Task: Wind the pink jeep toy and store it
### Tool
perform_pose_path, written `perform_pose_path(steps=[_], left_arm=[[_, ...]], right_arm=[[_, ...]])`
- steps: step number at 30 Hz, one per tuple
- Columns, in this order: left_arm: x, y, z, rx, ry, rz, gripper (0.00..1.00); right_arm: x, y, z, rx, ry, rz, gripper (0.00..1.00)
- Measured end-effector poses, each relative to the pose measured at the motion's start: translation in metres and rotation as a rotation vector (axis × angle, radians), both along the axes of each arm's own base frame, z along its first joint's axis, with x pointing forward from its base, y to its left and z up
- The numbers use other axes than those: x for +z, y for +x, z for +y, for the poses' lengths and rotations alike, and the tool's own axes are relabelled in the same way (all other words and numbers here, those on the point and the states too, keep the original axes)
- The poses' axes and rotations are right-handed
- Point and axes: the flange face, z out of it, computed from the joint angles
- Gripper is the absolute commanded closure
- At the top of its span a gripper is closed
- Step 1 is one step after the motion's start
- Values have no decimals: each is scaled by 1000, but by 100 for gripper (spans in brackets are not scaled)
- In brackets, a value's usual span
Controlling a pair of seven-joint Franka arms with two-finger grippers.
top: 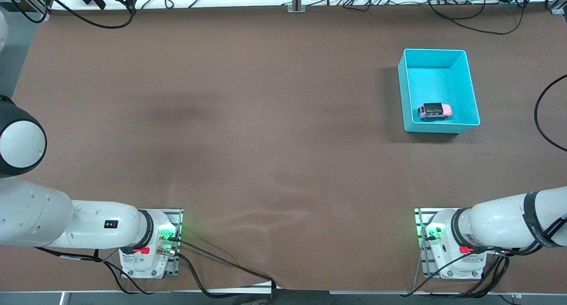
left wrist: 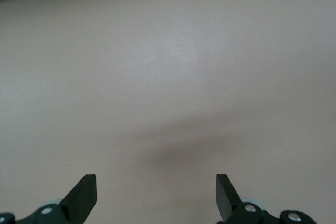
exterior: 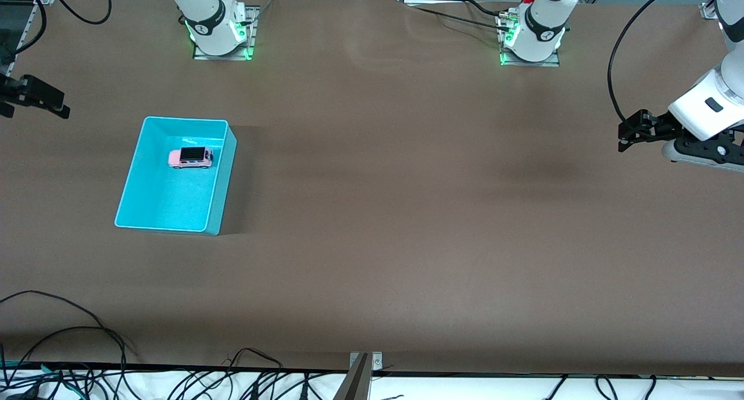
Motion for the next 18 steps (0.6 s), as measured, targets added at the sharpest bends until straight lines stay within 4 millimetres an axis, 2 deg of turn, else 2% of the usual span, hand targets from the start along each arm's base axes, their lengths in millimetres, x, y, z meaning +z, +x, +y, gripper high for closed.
perform_pose_path(steps=[5, 18], left_arm=[[0, 0, 0, 0, 0, 0, 0], [-1, 0, 0, 1, 0, 1, 0]], right_arm=[[1, -9, 1, 3, 4, 2, 0], [-2, -9, 3, 5, 4, 6, 0]])
